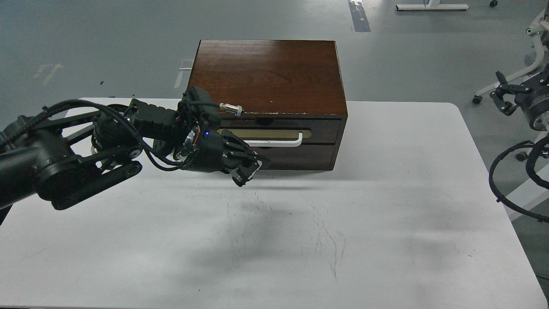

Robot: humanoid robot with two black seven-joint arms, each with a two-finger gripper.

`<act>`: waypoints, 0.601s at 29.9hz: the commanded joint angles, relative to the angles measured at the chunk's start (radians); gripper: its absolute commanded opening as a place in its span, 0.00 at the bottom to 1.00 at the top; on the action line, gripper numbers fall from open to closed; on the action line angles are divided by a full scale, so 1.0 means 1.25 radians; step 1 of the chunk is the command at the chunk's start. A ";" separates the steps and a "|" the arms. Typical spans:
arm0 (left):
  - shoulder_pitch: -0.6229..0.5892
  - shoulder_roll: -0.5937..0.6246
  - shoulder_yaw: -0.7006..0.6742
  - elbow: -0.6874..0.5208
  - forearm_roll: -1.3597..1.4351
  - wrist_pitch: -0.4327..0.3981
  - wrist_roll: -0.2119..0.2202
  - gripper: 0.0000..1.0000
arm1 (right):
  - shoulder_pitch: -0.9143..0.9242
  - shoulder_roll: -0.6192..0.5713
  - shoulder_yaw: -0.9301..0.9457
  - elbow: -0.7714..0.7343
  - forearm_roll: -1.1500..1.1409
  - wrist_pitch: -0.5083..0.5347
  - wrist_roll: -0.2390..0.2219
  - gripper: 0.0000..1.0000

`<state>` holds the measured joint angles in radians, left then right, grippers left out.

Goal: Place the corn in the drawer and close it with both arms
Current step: 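Lift the left gripper up and away from the closed drawer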

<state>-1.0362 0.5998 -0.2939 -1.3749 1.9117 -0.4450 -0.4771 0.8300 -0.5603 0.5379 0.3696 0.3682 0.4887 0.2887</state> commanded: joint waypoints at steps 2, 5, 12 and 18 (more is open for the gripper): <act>-0.002 0.054 -0.100 0.008 -0.290 0.017 -0.009 0.00 | 0.006 -0.012 0.004 -0.017 0.000 0.000 0.008 1.00; 0.006 0.088 -0.155 0.025 -0.531 0.016 -0.009 0.00 | 0.011 -0.012 0.007 -0.018 0.000 0.000 0.011 1.00; 0.007 0.103 -0.167 0.225 -1.161 0.001 -0.006 0.52 | 0.029 -0.017 0.008 -0.018 0.000 0.000 0.011 1.00; 0.028 0.113 -0.169 0.376 -1.578 -0.015 0.125 0.95 | 0.043 -0.016 0.016 -0.021 0.001 0.000 0.007 1.00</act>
<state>-1.0138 0.7433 -0.5048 -0.9748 0.1652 -0.4592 -0.3572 0.8785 -0.5815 0.5521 0.3468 0.3689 0.4887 0.2984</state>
